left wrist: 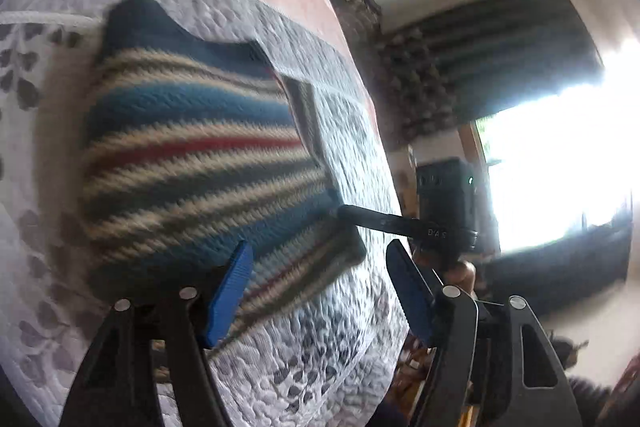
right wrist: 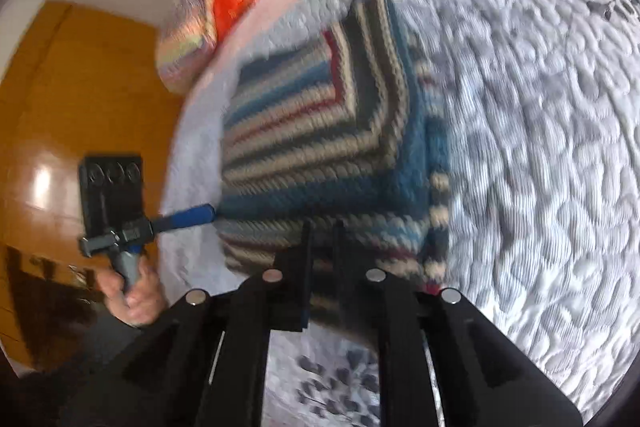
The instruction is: Fold small clothes
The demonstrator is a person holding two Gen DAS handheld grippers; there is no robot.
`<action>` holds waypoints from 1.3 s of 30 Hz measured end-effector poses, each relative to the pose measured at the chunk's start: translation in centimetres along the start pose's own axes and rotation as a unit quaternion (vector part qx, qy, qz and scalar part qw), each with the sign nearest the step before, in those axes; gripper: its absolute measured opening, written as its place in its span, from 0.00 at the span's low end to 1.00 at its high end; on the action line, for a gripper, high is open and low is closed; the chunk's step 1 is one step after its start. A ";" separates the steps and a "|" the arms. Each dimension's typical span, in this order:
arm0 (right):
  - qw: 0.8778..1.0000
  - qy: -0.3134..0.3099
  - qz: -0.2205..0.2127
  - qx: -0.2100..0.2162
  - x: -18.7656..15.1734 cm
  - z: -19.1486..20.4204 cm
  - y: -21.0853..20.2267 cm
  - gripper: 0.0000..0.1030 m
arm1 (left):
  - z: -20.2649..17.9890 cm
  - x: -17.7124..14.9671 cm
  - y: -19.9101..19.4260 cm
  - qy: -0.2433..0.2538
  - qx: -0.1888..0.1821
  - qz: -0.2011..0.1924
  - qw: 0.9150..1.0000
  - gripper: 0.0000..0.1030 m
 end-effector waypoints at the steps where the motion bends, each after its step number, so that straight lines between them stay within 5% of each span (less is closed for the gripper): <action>1: 1.000 0.007 0.001 -0.011 0.0 -0.8 0.5 0.00 | 1.0 -0.4 0.7 -0.013 0.004 0.009 1.000 0.63; 4: 0.999 0.035 -0.007 -0.009 0.7 -2.1 0.5 0.00 | 3.1 -0.9 1.6 -0.040 0.001 0.018 0.999 0.40; 8: 1.000 -0.010 0.002 -0.002 -1.3 0.6 -0.9 0.09 | 2.0 -1.5 0.6 -0.032 -0.024 0.011 0.999 0.49; 11: 0.999 -0.011 0.016 -0.048 -2.3 -1.4 0.8 0.00 | 2.7 -3.0 1.4 -0.026 0.002 0.030 0.999 0.51; 13: 0.999 0.006 0.022 -0.034 -2.6 -2.1 0.8 0.00 | 3.3 -4.0 1.8 -0.035 0.006 0.026 0.999 0.50; 15: 1.000 0.012 0.009 0.011 -2.0 -1.3 -1.2 0.09 | 2.6 -4.6 0.9 -0.029 0.002 0.012 1.000 0.57; 17: 0.998 0.038 -0.020 0.045 -0.2 -1.7 -3.1 0.31 | 1.7 -5.1 -0.9 -0.027 -0.012 -0.021 0.999 0.84; 21: 0.993 0.096 -0.022 0.071 3.9 -4.5 -3.6 0.69 | 2.6 -6.2 -4.0 -0.024 0.015 -0.056 0.998 0.86; 28: 0.990 0.117 0.039 0.074 7.2 -5.6 1.5 0.72 | 6.6 -6.8 -5.6 -0.037 0.049 -0.066 0.996 0.86; 39: 0.990 0.080 0.085 0.084 9.5 -3.8 7.2 0.72 | 9.1 -5.7 -2.0 -0.055 -0.054 -0.068 0.995 0.87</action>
Point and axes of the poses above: each gripper's, at about its wrist camera, not at the fingertips, and y roughly the way its jaws point, z to its left, x to its top, the point moved 6 cm from there along y, roughly the way its jaws point, and after that the axes turned 8 degrees about y, right-handed, at the moved point
